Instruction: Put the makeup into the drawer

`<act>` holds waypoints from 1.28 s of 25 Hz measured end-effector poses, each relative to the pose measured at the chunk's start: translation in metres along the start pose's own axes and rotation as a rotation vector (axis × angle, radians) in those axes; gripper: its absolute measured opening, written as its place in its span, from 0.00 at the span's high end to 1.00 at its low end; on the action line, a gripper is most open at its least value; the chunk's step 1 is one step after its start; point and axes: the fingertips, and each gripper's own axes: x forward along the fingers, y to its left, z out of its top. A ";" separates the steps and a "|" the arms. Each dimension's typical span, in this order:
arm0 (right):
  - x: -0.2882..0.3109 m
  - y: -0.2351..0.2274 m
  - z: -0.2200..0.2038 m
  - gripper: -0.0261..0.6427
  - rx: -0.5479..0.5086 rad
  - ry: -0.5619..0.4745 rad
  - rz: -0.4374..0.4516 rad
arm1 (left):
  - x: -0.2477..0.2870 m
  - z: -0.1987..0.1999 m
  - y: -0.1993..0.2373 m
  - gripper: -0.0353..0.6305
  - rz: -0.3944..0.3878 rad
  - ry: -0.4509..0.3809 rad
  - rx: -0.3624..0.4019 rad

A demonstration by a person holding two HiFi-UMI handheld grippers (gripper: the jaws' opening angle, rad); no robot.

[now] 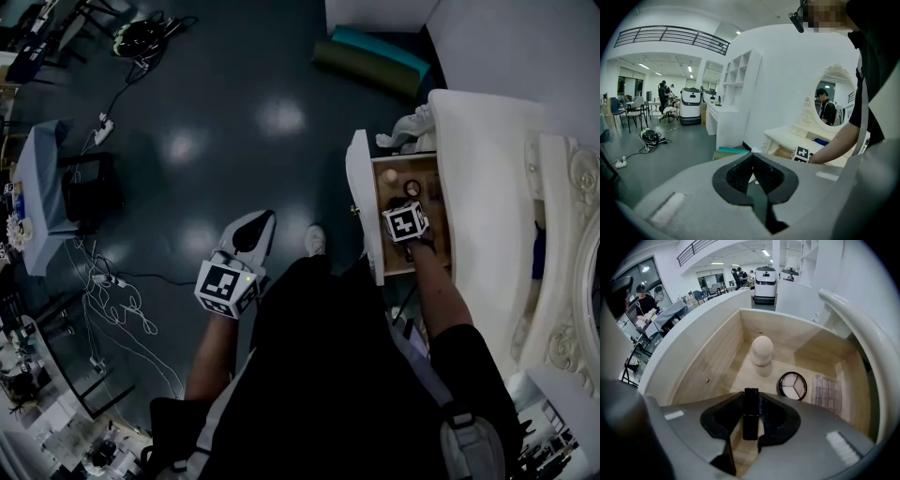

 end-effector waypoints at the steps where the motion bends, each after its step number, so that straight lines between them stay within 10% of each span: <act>1: 0.001 0.000 0.000 0.82 -0.001 0.000 0.000 | -0.001 0.001 0.000 0.94 0.003 0.001 -0.001; 20: -0.053 -0.006 0.024 0.76 0.039 -0.205 -0.080 | 0.003 0.011 -0.010 0.94 -0.053 -0.046 0.013; 32: -0.144 -0.012 0.059 0.96 0.090 -0.495 -0.227 | 0.016 0.024 -0.016 0.94 -0.129 -0.110 0.077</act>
